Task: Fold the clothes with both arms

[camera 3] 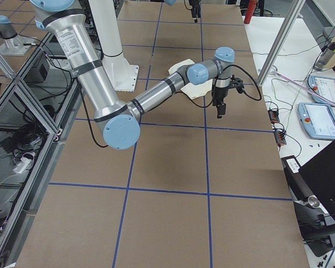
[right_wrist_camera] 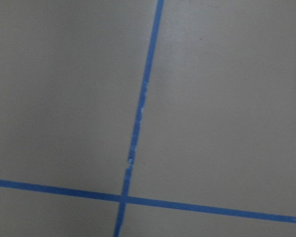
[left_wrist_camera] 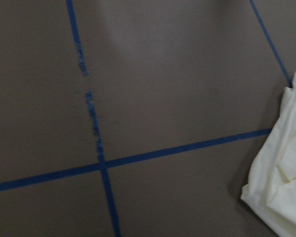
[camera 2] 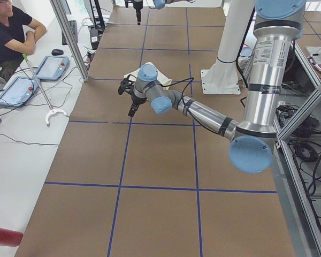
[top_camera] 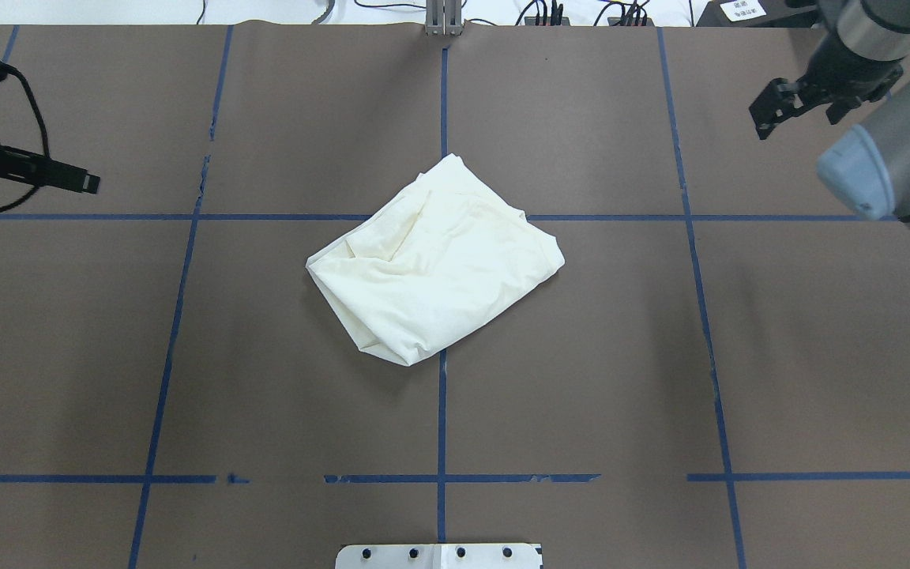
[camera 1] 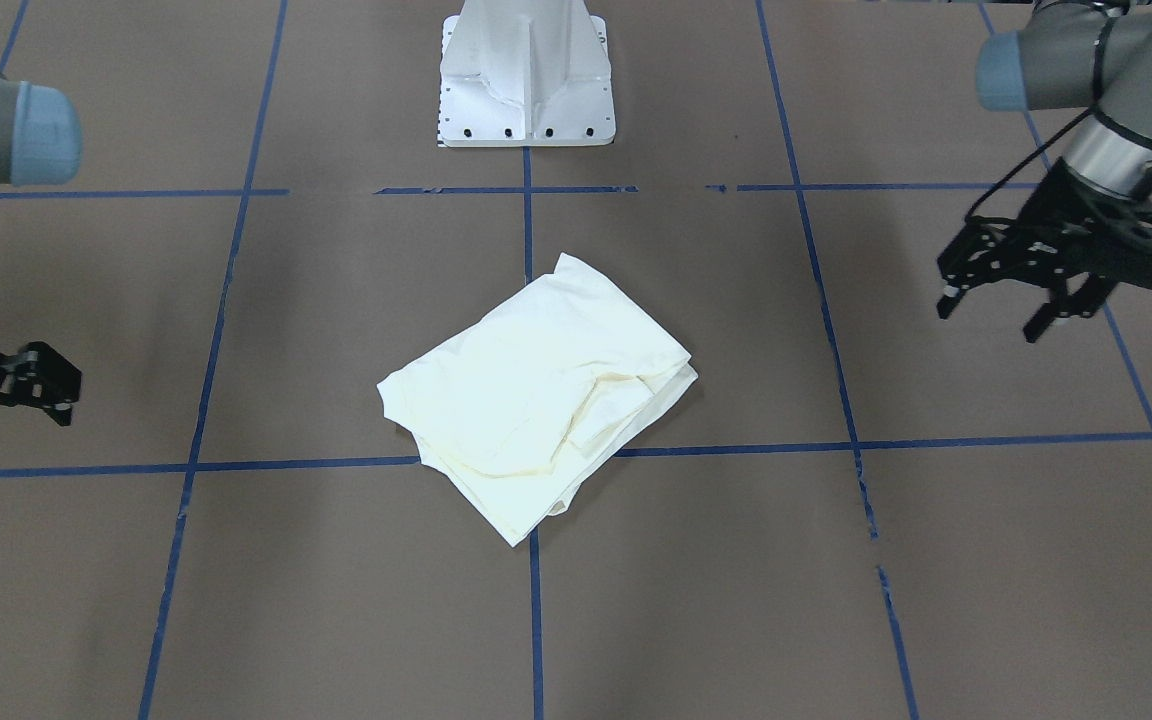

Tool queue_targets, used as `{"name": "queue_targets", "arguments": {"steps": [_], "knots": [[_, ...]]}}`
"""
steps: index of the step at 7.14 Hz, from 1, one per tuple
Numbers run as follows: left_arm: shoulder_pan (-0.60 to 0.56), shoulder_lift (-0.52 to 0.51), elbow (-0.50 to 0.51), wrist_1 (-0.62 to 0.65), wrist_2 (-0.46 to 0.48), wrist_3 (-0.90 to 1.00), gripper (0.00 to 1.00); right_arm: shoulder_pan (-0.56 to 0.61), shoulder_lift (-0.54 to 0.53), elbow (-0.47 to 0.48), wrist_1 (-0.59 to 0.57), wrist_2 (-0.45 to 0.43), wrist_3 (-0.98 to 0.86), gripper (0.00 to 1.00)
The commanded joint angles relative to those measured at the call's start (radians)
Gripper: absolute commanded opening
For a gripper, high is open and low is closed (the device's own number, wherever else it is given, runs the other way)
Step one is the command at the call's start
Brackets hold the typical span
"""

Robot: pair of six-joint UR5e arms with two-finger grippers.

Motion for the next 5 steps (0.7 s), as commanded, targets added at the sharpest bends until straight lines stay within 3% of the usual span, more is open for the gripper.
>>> {"name": "queue_targets", "arguments": {"steps": [1, 3, 5], "knots": [[-0.200, 0.008, 0.012, 0.232, -0.014, 0.381, 1.00, 0.166, -0.164, 0.017, -0.006, 0.105, -0.288, 1.00], [-0.329, 0.023, 0.061, 0.303, -0.049, 0.649, 1.00, 0.318, -0.297, 0.007, -0.006, 0.209, -0.485, 1.00], [-0.355, 0.134, 0.080, 0.285, -0.124, 0.797, 1.00, 0.388, -0.374, 0.012, -0.013, 0.242, -0.546, 1.00]]}}
